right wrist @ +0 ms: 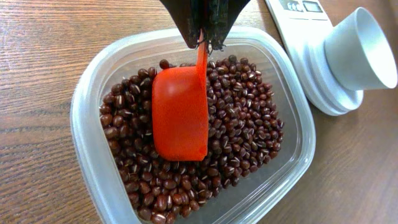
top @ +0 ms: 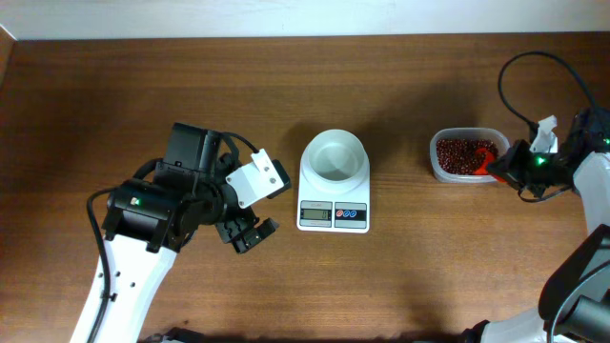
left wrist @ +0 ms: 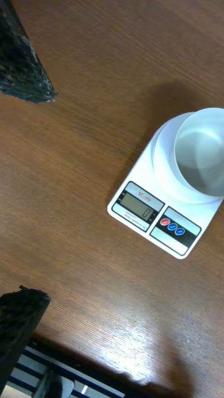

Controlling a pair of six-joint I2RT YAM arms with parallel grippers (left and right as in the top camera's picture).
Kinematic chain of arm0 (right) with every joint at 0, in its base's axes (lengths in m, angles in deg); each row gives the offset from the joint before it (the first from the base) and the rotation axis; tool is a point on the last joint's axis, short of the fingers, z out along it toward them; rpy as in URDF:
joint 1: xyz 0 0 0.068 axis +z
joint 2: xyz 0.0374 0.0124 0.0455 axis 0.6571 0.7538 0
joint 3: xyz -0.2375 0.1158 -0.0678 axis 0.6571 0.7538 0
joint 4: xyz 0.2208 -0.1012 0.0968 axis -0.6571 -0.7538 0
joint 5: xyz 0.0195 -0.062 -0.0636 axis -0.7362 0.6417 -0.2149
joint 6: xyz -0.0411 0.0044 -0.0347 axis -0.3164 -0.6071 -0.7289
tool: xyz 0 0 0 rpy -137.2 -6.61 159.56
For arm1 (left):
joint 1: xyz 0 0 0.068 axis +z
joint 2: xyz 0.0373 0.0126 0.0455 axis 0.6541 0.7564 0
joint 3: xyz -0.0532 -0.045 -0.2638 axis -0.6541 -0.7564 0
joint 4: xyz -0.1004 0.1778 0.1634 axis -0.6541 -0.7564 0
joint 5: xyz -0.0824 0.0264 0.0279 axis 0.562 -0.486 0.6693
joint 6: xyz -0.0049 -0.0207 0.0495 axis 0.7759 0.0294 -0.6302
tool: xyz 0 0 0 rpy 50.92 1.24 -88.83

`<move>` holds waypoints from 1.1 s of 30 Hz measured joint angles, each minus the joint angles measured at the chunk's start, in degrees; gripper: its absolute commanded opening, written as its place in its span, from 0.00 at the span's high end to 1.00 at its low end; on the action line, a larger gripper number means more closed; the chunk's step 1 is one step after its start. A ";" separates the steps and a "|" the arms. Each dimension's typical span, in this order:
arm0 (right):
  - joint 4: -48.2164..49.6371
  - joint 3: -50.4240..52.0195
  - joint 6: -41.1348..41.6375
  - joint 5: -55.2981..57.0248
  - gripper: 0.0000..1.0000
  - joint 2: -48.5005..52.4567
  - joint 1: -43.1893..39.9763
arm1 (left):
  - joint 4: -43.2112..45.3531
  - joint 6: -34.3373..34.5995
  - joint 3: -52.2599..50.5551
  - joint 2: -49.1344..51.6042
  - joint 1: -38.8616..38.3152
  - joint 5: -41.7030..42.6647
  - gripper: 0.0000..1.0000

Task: Scoop and weigh 50g on scale
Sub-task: 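Drag the red scoop through the beans with the right gripper to fill it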

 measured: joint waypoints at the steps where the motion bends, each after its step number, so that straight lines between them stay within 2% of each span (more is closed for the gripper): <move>1: -0.20 0.00 0.02 -0.44 0.96 0.00 -0.35 | 0.00 0.00 0.00 0.00 0.00 0.00 0.01; 33: -2.62 0.00 0.17 -12.00 0.96 0.31 -7.61 | -0.02 0.00 0.00 0.00 0.00 0.00 0.01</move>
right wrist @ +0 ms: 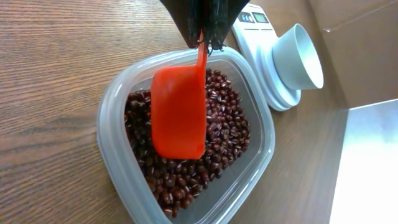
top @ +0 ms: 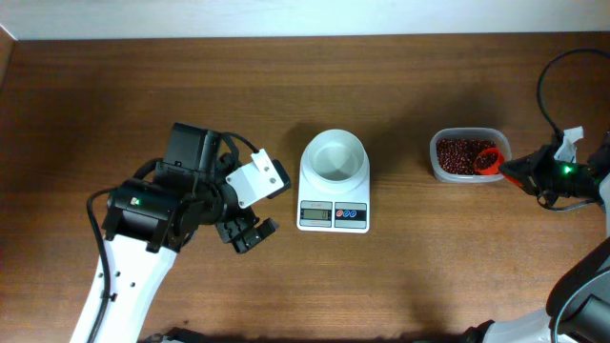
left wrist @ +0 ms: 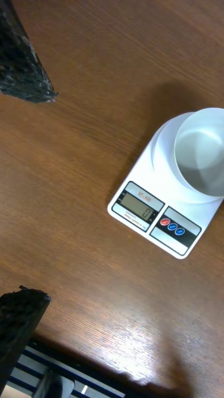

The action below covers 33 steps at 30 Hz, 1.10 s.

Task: Scoop and weigh 50g on scale
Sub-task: 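Drag the red scoop through the beans with the right gripper to fill it, then carry the filled scoop with the right gripper over the white bowl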

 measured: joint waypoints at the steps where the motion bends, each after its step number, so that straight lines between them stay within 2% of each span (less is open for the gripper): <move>1: -0.02 0.00 0.00 -0.33 0.96 0.00 0.00 | 0.00 0.00 0.00 0.00 0.00 0.00 0.01; 18: -0.02 0.00 0.00 -7.39 0.96 0.00 0.00 | 0.00 0.00 0.00 0.00 0.00 0.00 0.01; 33: -0.02 0.00 0.04 -19.43 0.96 0.00 0.00 | 0.02 0.00 0.00 0.00 0.00 0.00 0.01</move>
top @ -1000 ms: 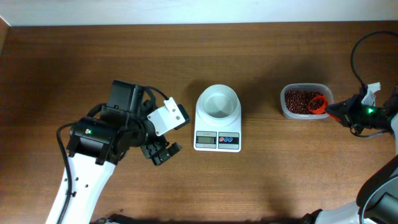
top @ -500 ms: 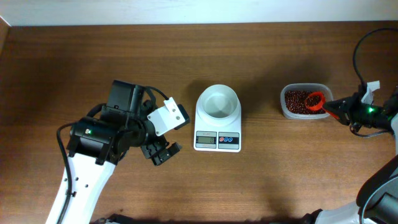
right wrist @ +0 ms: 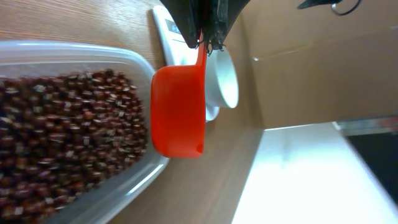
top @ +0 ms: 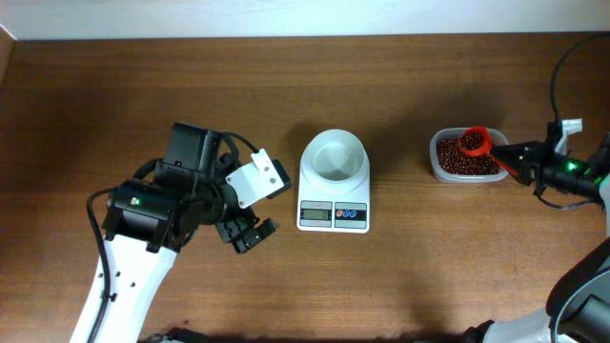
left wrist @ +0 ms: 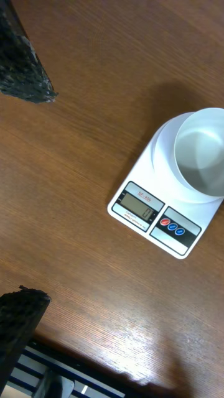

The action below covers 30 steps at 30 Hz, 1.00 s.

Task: Scoop and weigh 50g on scale
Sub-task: 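Carry the filled scoop with the right gripper over the white bowl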

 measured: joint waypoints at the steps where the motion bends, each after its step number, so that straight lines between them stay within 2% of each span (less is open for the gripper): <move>1: 0.00 0.00 -0.02 -0.85 0.96 0.00 0.00 | 0.00 0.00 0.00 0.00 0.00 0.00 0.01; 9: 0.07 0.00 0.00 -6.49 0.96 0.00 1.01 | -0.02 0.00 0.00 0.00 0.00 0.00 0.01; 30: 1.36 0.00 0.59 -10.47 0.96 0.00 21.20 | 0.00 0.00 0.00 0.00 0.00 0.00 0.01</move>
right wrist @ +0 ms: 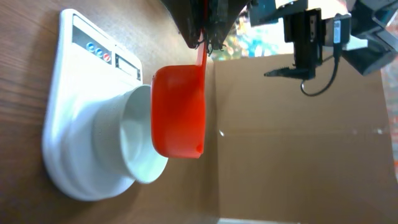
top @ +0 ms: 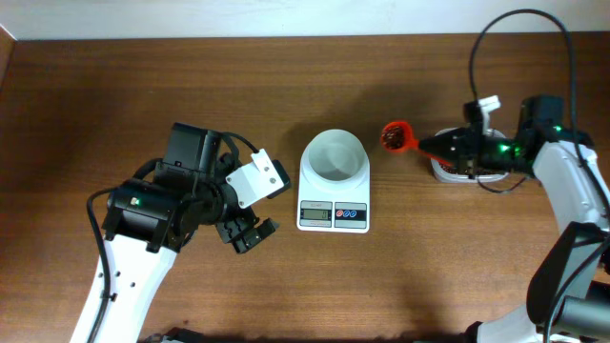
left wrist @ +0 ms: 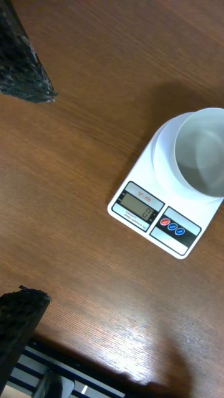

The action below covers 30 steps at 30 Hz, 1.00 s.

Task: Scoop and weigh 50g on scale
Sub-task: 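Carry the filled scoop with the right gripper over the white bowl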

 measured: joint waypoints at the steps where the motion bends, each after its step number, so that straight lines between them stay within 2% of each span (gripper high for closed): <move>1: 0.00 0.00 0.00 -0.07 0.96 0.00 0.85 | 0.00 0.00 0.00 0.00 0.00 0.00 0.01; 6: 0.96 0.00 0.46 -0.33 0.96 0.00 4.81 | -0.02 0.00 0.00 0.00 0.00 0.00 0.01; 14: 10.23 0.02 5.11 -0.59 0.96 0.00 10.60 | -0.02 0.00 0.00 0.00 0.00 0.00 0.01; 21: 15.50 0.02 6.05 5.40 0.96 0.00 15.19 | 0.00 0.00 0.00 0.00 0.00 0.00 0.01; 30: 17.81 0.02 -0.92 17.33 0.96 0.00 18.36 | -0.02 0.00 0.00 0.00 0.00 0.00 0.01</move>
